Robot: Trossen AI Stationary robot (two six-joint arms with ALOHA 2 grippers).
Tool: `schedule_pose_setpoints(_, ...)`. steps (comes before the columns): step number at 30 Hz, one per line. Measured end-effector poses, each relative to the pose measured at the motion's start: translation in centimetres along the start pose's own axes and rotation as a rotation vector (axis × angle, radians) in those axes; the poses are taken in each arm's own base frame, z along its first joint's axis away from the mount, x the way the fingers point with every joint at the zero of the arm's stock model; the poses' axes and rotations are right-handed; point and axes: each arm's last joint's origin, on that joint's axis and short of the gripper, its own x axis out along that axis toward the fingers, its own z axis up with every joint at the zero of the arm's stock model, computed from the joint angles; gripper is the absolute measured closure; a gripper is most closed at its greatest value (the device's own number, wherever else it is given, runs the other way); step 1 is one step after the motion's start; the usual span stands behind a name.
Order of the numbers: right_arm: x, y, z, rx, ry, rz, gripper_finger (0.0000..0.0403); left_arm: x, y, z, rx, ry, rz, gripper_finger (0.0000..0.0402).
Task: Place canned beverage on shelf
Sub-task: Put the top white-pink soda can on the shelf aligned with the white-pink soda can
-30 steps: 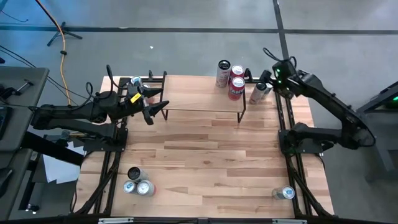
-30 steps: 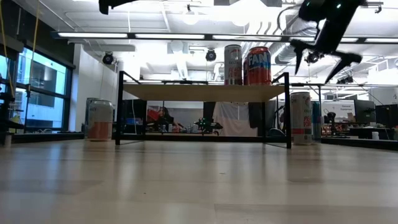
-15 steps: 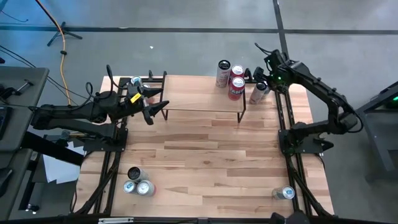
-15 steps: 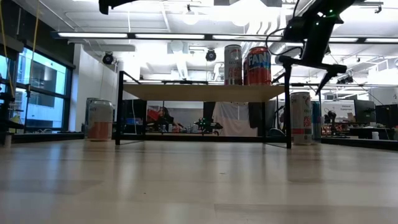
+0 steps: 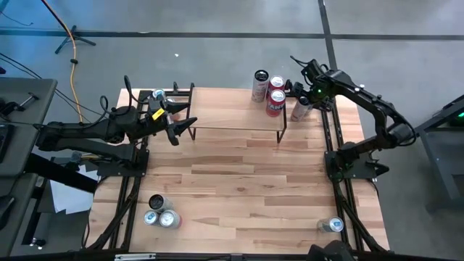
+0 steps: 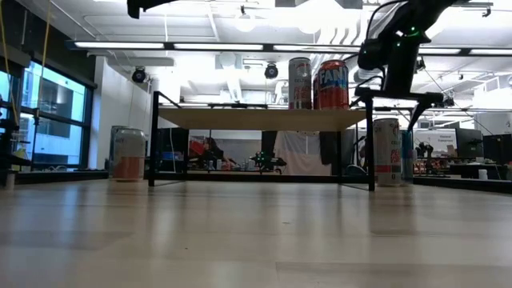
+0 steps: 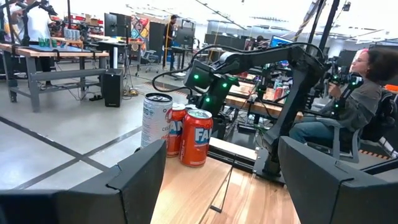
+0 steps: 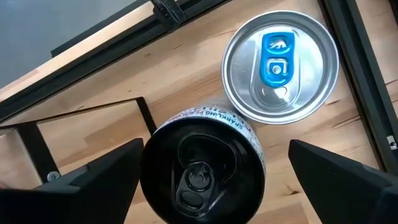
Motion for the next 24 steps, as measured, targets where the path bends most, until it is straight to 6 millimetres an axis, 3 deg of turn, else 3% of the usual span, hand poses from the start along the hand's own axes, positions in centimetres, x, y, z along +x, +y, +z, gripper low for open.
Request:
schedule_pose_setpoints(12,0.0,0.0,0.0,-0.047,-0.001,-0.005,0.0157,0.0,0.0,0.0,0.001,-0.001,0.013,0.0131)
schedule_pose_setpoints(17,-0.8,-0.5,-0.5,-0.117,0.016,-0.006,0.0157,0.0,0.0,0.0,0.001,-0.001,0.014,0.0131)
schedule_pose_setpoints(24,-4.2,-2.0,-2.0,-0.267,0.003,0.064,0.0157,0.0,0.0,0.0,0.000,-0.001,0.014,0.0131)
